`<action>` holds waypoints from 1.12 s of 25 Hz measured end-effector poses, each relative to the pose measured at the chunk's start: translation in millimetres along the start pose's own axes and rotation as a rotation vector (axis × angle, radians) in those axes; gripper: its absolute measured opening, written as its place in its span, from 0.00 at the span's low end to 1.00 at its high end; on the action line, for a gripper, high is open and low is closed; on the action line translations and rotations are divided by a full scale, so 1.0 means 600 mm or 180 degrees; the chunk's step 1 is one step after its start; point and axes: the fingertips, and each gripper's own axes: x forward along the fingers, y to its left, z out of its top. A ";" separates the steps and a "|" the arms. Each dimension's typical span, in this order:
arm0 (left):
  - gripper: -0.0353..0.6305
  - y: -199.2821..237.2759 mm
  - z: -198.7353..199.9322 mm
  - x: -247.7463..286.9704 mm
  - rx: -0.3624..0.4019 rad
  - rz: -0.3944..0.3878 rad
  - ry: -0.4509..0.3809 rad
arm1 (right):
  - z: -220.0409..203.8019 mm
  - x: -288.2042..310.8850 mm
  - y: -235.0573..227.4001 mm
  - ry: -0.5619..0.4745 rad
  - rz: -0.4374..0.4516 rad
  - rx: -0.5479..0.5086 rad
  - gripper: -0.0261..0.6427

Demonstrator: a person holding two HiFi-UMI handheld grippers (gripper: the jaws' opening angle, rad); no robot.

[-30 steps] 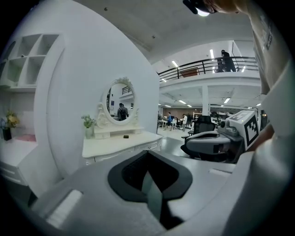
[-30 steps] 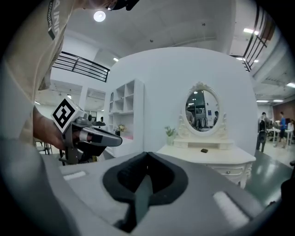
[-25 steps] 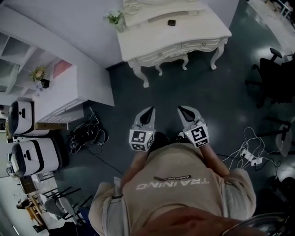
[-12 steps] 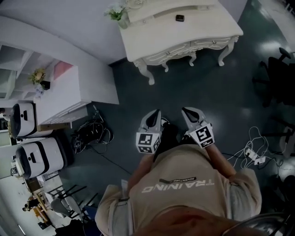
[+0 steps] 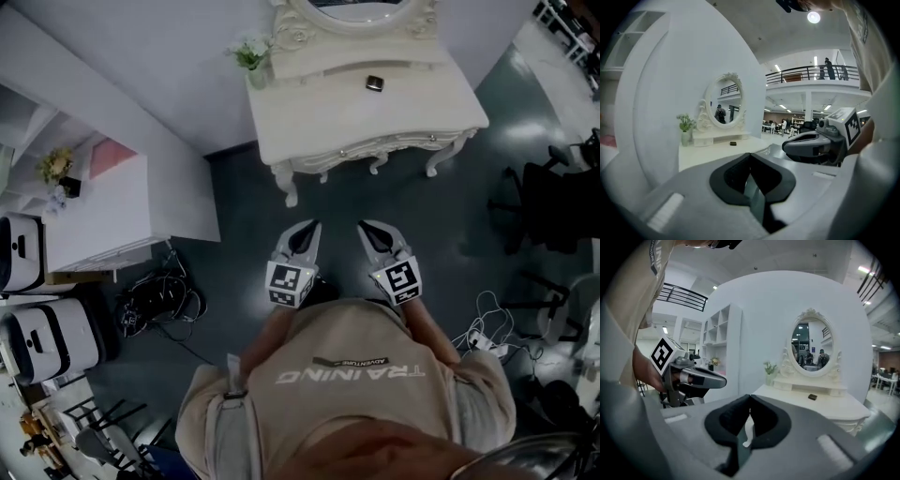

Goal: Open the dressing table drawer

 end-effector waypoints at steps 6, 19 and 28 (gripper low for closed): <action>0.06 0.096 -0.009 0.071 0.0155 -0.0277 0.0161 | 0.009 0.092 -0.031 0.0042 -0.0254 0.0159 0.04; 0.07 0.167 0.007 0.232 -0.0148 -0.0139 0.0438 | -0.029 0.199 -0.202 0.0238 -0.0037 0.0375 0.04; 0.07 0.277 0.095 0.373 -0.0180 0.0369 0.0484 | 0.044 0.369 -0.362 -0.0049 0.0465 0.0309 0.08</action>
